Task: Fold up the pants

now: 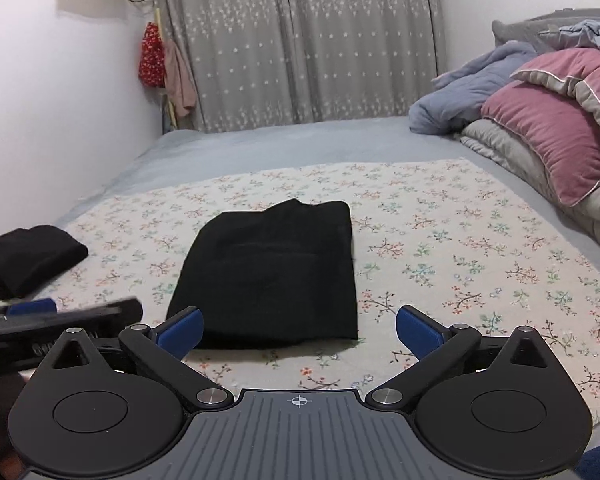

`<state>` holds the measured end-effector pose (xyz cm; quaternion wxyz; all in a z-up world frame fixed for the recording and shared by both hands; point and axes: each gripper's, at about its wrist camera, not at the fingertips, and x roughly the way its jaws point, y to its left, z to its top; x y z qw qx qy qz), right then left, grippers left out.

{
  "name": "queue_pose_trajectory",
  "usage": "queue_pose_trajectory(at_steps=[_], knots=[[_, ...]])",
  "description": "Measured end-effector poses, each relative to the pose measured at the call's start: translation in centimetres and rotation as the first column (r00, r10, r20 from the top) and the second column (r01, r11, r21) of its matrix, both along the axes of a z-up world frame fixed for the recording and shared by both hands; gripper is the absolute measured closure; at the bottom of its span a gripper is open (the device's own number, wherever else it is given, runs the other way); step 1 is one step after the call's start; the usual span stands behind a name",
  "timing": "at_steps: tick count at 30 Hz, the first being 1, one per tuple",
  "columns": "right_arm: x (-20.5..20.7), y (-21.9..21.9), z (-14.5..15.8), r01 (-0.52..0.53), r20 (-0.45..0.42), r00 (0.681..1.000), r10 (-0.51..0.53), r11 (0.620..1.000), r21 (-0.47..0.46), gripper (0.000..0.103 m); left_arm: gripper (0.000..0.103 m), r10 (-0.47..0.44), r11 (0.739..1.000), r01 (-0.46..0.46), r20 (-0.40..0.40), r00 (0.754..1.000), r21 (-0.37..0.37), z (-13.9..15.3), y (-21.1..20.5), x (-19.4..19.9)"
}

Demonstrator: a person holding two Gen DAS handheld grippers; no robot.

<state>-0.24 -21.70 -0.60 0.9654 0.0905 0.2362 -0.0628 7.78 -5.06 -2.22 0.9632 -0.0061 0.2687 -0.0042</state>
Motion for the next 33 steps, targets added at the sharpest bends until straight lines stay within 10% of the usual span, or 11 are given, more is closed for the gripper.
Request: queue_pose_trajectory(at_steps=[33], knots=[[0.0,0.4,-3.3,0.035,-0.005,0.999,-0.035,0.995,-0.09,0.0,0.0,-0.025,0.998,0.025,0.005,1.0,0.057,-1.8,-1.7,-1.1]])
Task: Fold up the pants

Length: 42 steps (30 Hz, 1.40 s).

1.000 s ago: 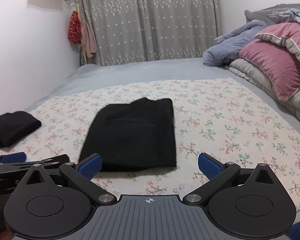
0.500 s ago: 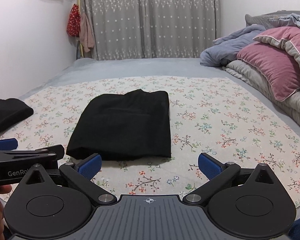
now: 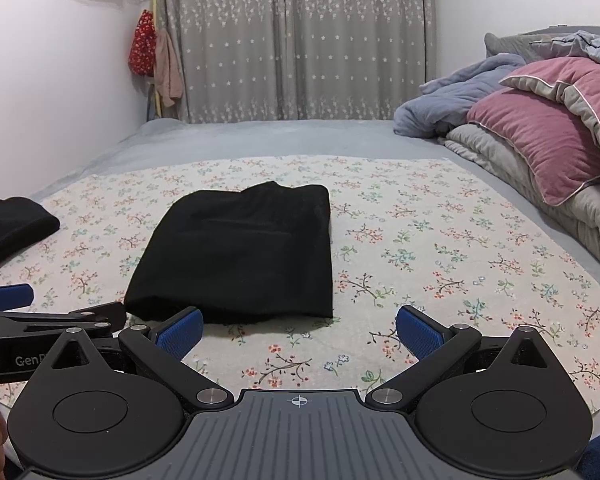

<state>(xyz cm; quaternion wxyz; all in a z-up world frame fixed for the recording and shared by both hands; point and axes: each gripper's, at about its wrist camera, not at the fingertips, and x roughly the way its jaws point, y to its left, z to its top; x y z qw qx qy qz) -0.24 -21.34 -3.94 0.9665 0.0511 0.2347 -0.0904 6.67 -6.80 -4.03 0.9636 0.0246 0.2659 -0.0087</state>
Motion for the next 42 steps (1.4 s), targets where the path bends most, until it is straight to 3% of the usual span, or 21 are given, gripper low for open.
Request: queue_pose_trajectory(at_steps=[42], knots=[[0.2,-0.12,-0.64,0.004,-0.017,1.0,-0.004,1.0,0.002,0.0,0.0,0.019,1.0,-0.019,-0.02,1.0,0.015,-0.44,-0.87,0.17]])
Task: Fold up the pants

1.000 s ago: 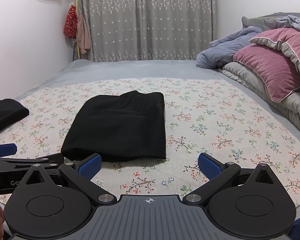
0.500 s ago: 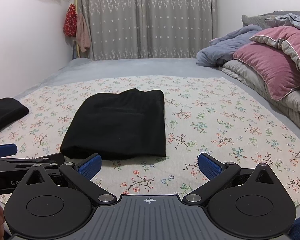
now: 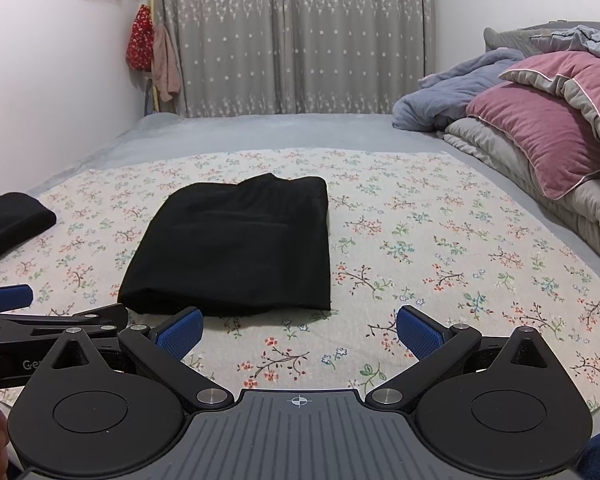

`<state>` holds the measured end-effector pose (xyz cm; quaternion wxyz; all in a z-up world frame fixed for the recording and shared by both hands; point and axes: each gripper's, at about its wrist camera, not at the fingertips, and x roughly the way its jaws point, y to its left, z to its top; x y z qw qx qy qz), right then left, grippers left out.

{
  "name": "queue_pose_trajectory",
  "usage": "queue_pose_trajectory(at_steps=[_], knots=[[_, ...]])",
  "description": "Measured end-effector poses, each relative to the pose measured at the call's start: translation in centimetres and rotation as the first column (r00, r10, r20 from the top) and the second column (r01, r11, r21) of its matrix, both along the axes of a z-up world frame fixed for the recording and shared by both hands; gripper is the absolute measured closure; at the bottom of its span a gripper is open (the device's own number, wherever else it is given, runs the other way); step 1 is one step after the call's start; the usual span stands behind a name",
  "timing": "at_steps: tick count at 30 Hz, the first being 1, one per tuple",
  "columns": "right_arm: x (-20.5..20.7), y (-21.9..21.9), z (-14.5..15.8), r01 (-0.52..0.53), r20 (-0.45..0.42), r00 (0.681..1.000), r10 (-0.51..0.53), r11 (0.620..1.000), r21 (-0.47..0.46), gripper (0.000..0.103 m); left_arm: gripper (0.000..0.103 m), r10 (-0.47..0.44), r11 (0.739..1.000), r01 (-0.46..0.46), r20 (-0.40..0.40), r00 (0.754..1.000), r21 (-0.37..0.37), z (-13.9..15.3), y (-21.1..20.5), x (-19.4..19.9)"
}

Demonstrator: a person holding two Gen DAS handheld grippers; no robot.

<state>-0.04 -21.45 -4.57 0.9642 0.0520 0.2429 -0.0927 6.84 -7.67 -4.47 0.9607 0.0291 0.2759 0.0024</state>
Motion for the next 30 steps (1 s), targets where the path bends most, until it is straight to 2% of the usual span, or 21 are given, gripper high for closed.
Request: queue_pose_trajectory(at_steps=[30], knots=[[0.01,-0.01,-0.02,-0.001,-0.002,1.0,0.001,1.0,-0.001,0.0,0.0,0.005,1.0,-0.005,-0.004,1.0,0.003,-0.11,0.04,0.02]])
